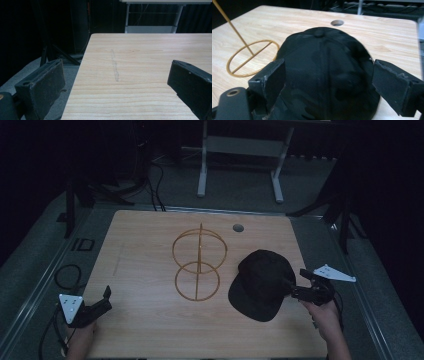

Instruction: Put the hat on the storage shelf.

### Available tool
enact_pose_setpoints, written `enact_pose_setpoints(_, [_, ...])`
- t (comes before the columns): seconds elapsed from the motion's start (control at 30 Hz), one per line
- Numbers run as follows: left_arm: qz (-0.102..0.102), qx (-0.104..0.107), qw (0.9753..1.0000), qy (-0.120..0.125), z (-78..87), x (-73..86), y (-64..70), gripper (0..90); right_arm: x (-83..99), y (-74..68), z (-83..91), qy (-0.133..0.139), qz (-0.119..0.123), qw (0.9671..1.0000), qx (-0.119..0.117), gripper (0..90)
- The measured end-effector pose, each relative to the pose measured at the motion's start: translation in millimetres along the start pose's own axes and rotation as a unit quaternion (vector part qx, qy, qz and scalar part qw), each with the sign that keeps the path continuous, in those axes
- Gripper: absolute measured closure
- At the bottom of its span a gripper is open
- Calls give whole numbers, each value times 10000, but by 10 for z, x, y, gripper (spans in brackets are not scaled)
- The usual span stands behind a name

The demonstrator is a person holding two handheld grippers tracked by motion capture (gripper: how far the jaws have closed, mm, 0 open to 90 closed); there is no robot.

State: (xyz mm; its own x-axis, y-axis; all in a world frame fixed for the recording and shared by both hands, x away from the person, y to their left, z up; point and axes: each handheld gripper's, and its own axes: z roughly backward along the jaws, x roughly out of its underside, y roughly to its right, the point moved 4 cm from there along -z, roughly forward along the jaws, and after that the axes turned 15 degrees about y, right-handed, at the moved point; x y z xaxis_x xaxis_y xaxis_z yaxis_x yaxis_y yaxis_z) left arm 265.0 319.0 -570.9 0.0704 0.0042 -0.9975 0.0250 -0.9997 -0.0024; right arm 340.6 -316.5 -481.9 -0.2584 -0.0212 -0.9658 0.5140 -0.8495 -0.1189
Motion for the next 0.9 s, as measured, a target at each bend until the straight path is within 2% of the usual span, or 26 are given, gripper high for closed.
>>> enact_pose_setpoints(0.03, [2,1,10000,-5,0,0,0,17,-28,-4,-74,27,-43,9999,-102,124])
enact_pose_setpoints(0.07, [2,1,10000,-5,0,0,0,17,-28,-4,-74,27,-43,9999,-102,124])
enact_pose_setpoints(0.1, [-1,-2,10000,-13,-2,0,-1,17,-57,3,-152,14,-89,9997,-236,123])
enact_pose_setpoints(0.27, [-21,12,10000,-18,-3,1,3,17,-118,18,-362,-138,-151,9990,-396,127])
enact_pose_setpoints(0.5, [-66,48,10000,-28,-2,0,12,18,-171,12,-649,-346,-161,9987,-343,130])
enact_pose_setpoints(0.6, [-67,56,10000,-40,-3,1,11,17,-145,10,-730,-467,-129,9984,-307,130])
enact_pose_setpoints(0.73, [-59,69,9999,-47,-3,1,12,17,-86,0,-776,-611,-169,9973,-378,129])
enact_pose_setpoints(0.77, [-65,67,9999,-45,-4,1,14,17,-72,2,-779,-637,-224,9965,-485,186])
enact_pose_setpoints(0.9, [-71,45,9999,-64,-9,2,16,17,-76,-6,-783,-826,-298,9927,-829,292])
